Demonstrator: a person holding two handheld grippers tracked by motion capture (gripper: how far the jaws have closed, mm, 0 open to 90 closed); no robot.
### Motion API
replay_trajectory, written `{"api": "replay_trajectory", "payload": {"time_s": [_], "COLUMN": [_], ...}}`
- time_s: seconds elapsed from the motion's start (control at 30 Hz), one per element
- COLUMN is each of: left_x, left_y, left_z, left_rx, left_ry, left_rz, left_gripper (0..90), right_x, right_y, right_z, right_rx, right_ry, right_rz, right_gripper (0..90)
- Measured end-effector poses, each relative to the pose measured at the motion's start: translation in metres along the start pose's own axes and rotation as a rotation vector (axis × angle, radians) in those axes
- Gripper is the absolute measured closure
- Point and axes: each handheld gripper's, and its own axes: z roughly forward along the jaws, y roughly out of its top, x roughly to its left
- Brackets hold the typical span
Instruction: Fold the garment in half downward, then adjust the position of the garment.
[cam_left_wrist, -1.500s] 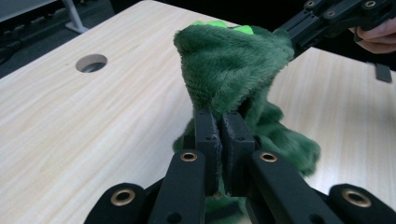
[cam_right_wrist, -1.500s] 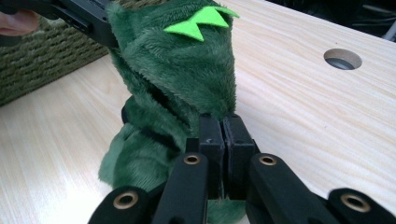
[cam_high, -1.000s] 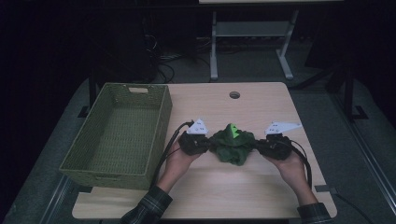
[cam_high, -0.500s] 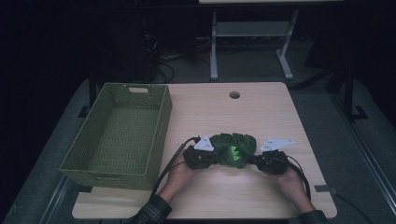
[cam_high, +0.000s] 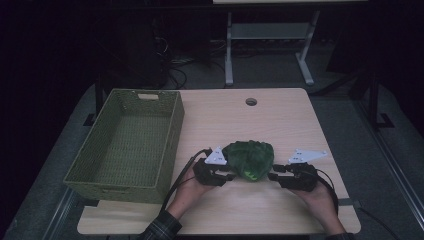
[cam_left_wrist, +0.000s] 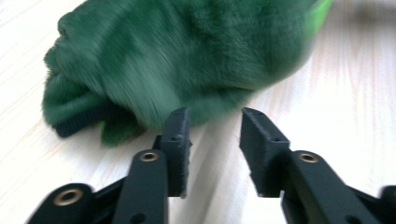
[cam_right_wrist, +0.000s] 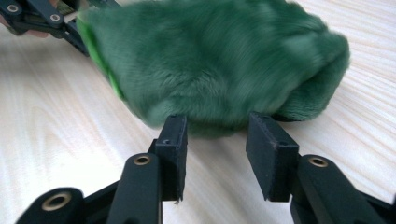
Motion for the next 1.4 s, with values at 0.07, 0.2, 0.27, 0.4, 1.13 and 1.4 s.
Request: {"api": "replay_trajectory", "payload": {"time_s": [0.07, 0.2, 0.27, 0.4, 1.13, 1.4], "left_x": [-0.003, -0.006, -0.005, 0.002, 0.028, 0.015], "left_y": [-0.001, 0.001, 0.004, 0.020, 0.004, 0.009], "left_z": [-0.008, -0.027, -0.029, -0.025, 0.032, 0.009], "left_rx": [-0.005, -0.044, -0.058, -0.081, 0.080, 0.048], "left_ry": [0.003, 0.014, 0.012, 0.017, 0.039, -0.005], "left_rz": [0.004, 0.002, -0.006, -0.011, -0.041, -0.062], "left_gripper": [58.8, 66.0, 75.2, 84.3, 89.7, 89.7], "right_x": [0.001, 0.003, 0.002, 0.000, -0.019, -0.041], "right_y": [-0.003, -0.004, 0.003, 0.015, 0.011, 0.009], "right_z": [-0.006, -0.016, -0.020, -0.016, 0.035, 0.013], "right_rx": [-0.010, -0.033, -0.058, -0.069, 0.099, 0.066], "right_ry": [0.004, 0.004, 0.001, -0.004, -0.031, -0.089], "right_rz": [0.008, 0.006, 0.013, 0.011, 0.036, 0.073], "right_gripper": [58.5, 67.1, 78.5, 87.1, 90.0, 90.0]}}
